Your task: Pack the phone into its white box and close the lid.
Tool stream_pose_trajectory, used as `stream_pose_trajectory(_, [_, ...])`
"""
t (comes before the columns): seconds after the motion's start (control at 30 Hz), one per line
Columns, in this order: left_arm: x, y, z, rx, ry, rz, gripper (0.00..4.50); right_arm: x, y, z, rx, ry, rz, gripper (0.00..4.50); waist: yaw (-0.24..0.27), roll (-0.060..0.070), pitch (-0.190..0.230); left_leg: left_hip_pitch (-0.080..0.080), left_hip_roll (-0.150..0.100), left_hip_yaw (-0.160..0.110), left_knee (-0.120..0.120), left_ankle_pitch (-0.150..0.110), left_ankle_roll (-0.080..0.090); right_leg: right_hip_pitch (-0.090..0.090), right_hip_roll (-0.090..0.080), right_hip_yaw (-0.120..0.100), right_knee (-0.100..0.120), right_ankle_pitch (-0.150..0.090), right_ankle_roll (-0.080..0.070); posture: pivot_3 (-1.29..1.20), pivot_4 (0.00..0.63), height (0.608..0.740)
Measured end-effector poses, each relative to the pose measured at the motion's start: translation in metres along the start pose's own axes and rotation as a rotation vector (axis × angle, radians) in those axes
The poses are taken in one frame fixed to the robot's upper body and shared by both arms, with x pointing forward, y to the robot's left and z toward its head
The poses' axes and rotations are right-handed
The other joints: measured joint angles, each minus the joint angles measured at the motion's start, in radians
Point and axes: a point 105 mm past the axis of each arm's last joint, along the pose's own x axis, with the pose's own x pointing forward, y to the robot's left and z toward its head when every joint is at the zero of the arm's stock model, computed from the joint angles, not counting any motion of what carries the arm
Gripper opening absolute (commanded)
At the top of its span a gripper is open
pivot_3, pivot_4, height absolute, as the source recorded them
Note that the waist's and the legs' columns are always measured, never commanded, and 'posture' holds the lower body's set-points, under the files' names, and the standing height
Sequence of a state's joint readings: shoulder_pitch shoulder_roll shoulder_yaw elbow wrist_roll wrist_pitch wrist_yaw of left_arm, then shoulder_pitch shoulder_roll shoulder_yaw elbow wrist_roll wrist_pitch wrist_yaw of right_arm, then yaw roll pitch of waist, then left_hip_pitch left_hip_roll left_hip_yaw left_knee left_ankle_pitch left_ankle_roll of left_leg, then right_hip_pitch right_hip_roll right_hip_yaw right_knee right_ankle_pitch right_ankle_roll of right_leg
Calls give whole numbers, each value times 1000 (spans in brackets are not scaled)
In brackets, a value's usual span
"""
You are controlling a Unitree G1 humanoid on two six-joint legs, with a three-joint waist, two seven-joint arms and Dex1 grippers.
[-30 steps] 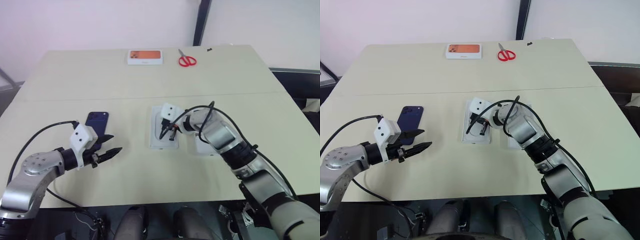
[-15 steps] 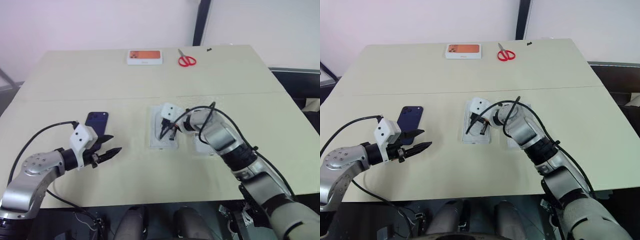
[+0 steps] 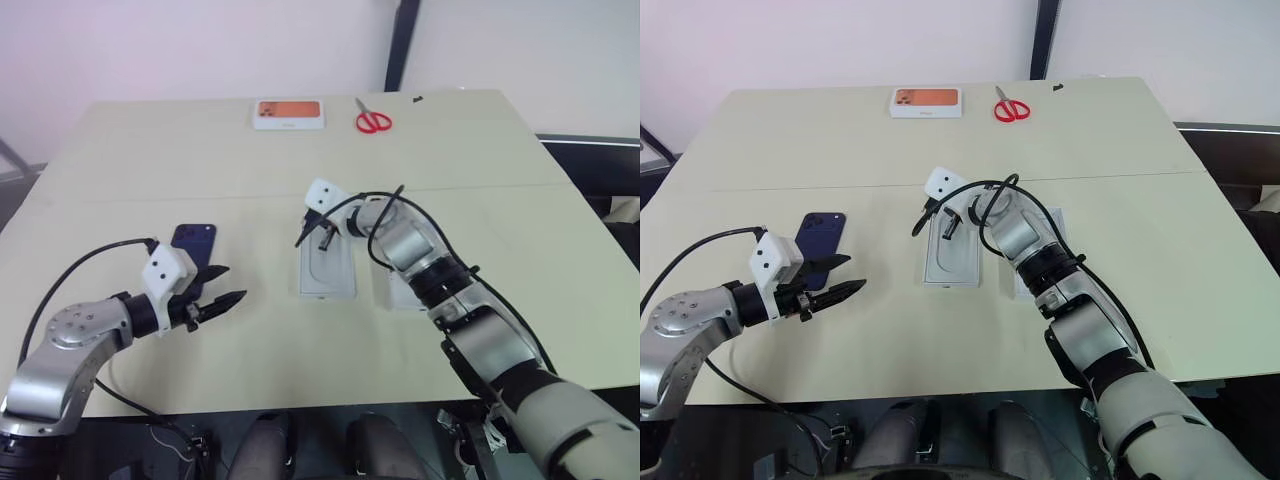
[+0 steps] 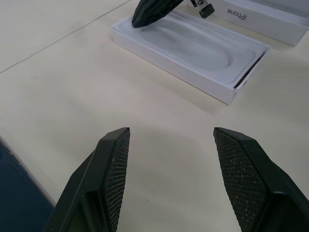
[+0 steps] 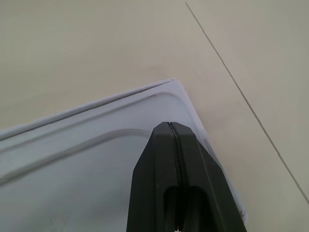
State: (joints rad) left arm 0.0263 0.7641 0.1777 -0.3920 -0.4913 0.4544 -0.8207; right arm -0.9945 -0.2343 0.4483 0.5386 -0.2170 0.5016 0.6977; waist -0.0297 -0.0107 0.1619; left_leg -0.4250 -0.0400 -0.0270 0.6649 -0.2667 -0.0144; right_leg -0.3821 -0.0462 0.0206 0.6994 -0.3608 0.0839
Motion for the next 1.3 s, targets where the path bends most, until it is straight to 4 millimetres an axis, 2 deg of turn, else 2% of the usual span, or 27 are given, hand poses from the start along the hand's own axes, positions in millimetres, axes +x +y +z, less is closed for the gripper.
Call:
stream_pose_trajectory(0.1, [0, -1, 1, 1, -4, 2, 2916, -2, 7, -10, -11, 16, 34, 6, -2, 0, 0, 0, 0, 0, 0, -1, 2, 0, 0, 0, 0, 0, 0, 0, 150, 740])
stream_pose_trajectory(0.5, [2, 0, 2, 1, -13, 9, 2916, -16, 14, -13, 16, -2, 66, 6, -12, 0, 0, 0, 0, 0, -1, -1, 2, -1, 0, 0, 0, 0, 0, 0, 150, 740])
stream_pose_trajectory(0.57, [3, 1, 4, 4, -19, 13, 2916, -22, 14, -10, 18, -35, 75, 6, -11, 0, 0, -1, 0, 0, -1, -1, 3, -1, 0, 0, 0, 0, 0, 0, 150, 740])
stream_pose_trajectory(0.67, [3, 7, 7, -5, -23, 39, 2916, -44, 16, 3, -46, -128, 121, 6, -11, 0, 0, -1, 0, 0, -1, -2, 4, -1, 0, 0, 0, 0, 0, 0, 150, 740])
stream_pose_trajectory(0.77, [-2, 15, 7, -26, -24, 70, 2916, -65, 29, 8, -108, -195, 195, 6, -11, 0, 0, -1, 0, -1, -1, -3, 4, -1, 0, 0, 0, 0, 0, 0, 150, 740])
stream_pose_trajectory(0.83, [-4, 19, 5, -41, -13, 90, 2916, -72, 44, 5, -119, -214, 250, 6, -11, 0, 0, -1, 0, -1, -1, -3, 5, -1, 0, 0, 0, 0, 0, 0, 150, 740])
stream_pose_trajectory(0.97, [-6, 25, 1, -83, 17, 119, 2916, -74, 62, 1, -118, -215, 299, 6, -11, 0, 0, -1, 0, -1, -1, -3, 5, -1, 0, 0, 0, 0, 0, 0, 150, 740])
stream_pose_trajectory(1.17, [-11, 36, 0, -134, 39, 171, 2916, -71, 69, 8, -91, -228, 305, 6, -11, 0, 0, -1, 0, -1, -1, -2, 4, -1, 0, 0, 0, 0, 0, 0, 150, 740])
stream_pose_trajectory(1.27, [-12, 37, -5, -141, 53, 180, 2916, -71, 77, 9, -69, -224, 352, 816, -10, 0, 0, -1, 0, -1, -1, -2, 4, -1, 0, 0, 0, 0, 0, 0, 150, 740])
stream_pose_trajectory(1.3, [-13, 37, -5, -142, 54, 180, 2916, -72, 78, 9, -64, -222, 362, 1296, -9, 0, 0, -1, 0, -1, 0, -2, 4, -1, 0, 0, 0, 0, 0, 0, 150, 740])
